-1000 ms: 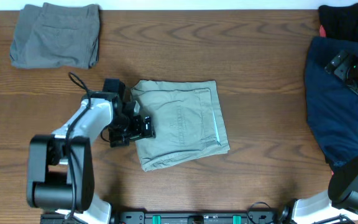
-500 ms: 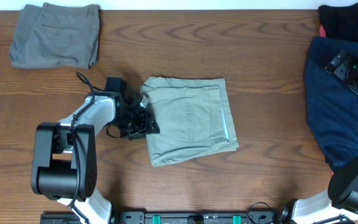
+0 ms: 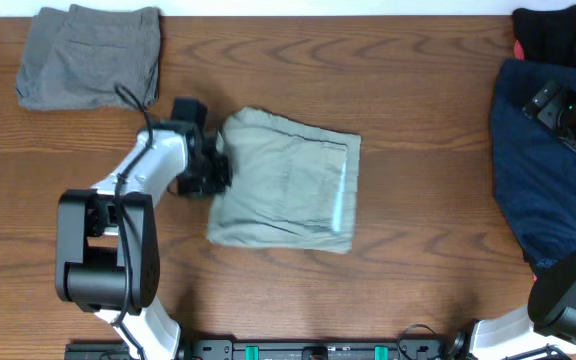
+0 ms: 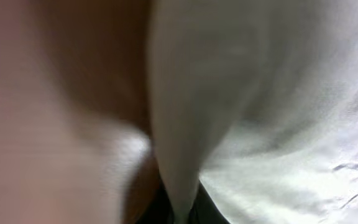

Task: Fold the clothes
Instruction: 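Carry the folded trousers to the top left onto the grey trousers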

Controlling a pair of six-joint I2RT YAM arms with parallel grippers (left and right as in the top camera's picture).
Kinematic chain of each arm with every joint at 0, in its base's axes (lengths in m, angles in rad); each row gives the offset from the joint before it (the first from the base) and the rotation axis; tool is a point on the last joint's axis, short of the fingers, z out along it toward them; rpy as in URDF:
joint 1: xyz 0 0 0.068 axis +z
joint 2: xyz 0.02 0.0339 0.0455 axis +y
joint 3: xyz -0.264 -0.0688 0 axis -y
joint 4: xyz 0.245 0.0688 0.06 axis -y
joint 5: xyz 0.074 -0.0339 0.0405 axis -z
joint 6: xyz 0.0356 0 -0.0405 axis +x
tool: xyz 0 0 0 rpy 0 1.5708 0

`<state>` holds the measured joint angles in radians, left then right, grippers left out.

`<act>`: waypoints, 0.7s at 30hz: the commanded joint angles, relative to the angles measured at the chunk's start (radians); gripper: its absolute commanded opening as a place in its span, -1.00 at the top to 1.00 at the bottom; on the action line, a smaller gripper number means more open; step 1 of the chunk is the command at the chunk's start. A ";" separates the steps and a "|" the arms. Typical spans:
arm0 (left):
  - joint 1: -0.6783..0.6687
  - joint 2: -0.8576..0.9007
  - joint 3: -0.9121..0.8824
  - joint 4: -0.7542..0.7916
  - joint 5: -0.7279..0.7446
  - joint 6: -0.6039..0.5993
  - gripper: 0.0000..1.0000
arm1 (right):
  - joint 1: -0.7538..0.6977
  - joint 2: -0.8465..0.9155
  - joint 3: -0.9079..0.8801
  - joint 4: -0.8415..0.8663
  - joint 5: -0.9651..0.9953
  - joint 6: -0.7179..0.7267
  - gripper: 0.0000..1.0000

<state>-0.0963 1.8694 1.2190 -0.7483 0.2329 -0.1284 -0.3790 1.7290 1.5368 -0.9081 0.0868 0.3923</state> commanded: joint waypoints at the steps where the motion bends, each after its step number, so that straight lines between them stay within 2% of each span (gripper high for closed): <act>1: 0.016 0.003 0.135 0.001 -0.195 0.103 0.88 | 0.006 0.009 0.012 -0.001 0.014 -0.012 -0.99; 7: 0.059 0.003 0.317 0.006 -0.352 0.177 0.88 | 0.006 0.009 0.012 -0.001 0.014 -0.012 -0.99; 11: 0.103 0.003 0.385 0.052 -0.358 0.264 0.88 | 0.006 0.009 0.012 -0.001 0.014 -0.012 -0.98; 21: 0.184 0.003 0.403 0.343 -0.358 0.267 0.88 | 0.006 0.009 0.012 -0.001 0.014 -0.012 -0.99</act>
<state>0.0792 1.8709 1.5929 -0.4561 -0.1081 0.1211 -0.3790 1.7290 1.5368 -0.9081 0.0868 0.3923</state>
